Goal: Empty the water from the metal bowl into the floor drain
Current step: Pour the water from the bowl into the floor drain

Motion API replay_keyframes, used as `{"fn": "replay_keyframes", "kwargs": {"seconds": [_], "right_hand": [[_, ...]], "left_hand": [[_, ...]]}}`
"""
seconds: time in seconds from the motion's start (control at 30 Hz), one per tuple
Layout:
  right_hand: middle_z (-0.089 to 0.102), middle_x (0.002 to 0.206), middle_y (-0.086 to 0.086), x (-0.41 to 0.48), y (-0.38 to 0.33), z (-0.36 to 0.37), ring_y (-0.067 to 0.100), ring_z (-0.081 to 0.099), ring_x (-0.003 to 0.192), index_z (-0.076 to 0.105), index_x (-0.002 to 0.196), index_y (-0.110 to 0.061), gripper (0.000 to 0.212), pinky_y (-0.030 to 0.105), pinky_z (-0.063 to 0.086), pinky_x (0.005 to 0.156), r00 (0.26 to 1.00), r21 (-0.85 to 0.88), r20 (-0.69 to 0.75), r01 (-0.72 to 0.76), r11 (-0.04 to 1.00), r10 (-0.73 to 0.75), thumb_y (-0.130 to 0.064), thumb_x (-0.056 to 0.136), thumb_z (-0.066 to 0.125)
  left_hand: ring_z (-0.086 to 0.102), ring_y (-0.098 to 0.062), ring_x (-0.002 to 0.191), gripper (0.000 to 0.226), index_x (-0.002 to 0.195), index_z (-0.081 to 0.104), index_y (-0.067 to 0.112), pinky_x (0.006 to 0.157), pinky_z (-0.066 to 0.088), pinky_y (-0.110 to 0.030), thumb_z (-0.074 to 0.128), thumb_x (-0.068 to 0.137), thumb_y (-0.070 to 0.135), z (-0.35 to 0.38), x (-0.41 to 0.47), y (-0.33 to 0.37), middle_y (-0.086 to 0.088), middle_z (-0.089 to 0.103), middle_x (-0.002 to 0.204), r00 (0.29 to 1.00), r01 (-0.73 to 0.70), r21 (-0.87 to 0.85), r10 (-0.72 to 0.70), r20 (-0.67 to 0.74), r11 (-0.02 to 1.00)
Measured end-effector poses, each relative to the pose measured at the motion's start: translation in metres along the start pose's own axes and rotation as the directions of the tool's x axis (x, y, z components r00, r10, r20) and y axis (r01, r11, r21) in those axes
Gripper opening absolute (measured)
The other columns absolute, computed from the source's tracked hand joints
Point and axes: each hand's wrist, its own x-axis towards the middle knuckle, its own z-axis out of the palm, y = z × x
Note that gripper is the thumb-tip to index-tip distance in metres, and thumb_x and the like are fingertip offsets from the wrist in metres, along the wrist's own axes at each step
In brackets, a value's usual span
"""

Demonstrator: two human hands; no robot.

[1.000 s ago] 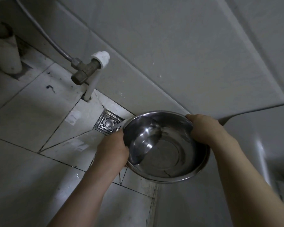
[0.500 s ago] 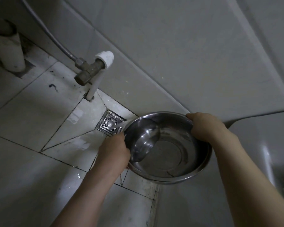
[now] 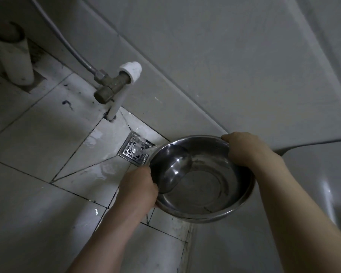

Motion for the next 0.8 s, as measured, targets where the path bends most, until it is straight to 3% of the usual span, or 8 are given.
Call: {"fn": "replay_keyframes", "kwargs": {"seconds": [0.5, 0.8], "right_hand": [[0.059, 0.134, 0.013, 0.004, -0.007, -0.01, 0.034, 0.058, 0.119, 0.058, 0.134, -0.017, 0.041, 0.04, 0.048, 0.096, 1.0, -0.025, -0.005, -0.022, 0.999, 0.022, -0.014, 0.093, 0.05], [0.055, 0.14, 0.011, 0.003, -0.018, -0.02, 0.033, 0.054, 0.125, 0.054, 0.139, -0.018, 0.047, 0.04, 0.045, 0.099, 0.999, -0.02, -0.019, -0.029, 0.999, 0.029, -0.018, 0.092, 0.053]], "left_hand": [[0.073, -0.032, 0.079, 0.027, 0.104, 0.066, 0.007, 0.072, 0.062, -0.046, 0.049, 0.085, -0.001, 0.002, 0.012, -0.007, -0.014, 0.073, 0.096, 0.999, 0.01, -0.129, -0.004, 0.045, 0.992], [0.07, -0.035, 0.087, 0.031, 0.107, 0.066, 0.01, 0.079, 0.06, -0.048, 0.05, 0.083, 0.001, 0.003, 0.016, -0.014, -0.015, 0.072, 0.1, 0.998, 0.036, -0.162, -0.029, 0.049, 0.986]]}}
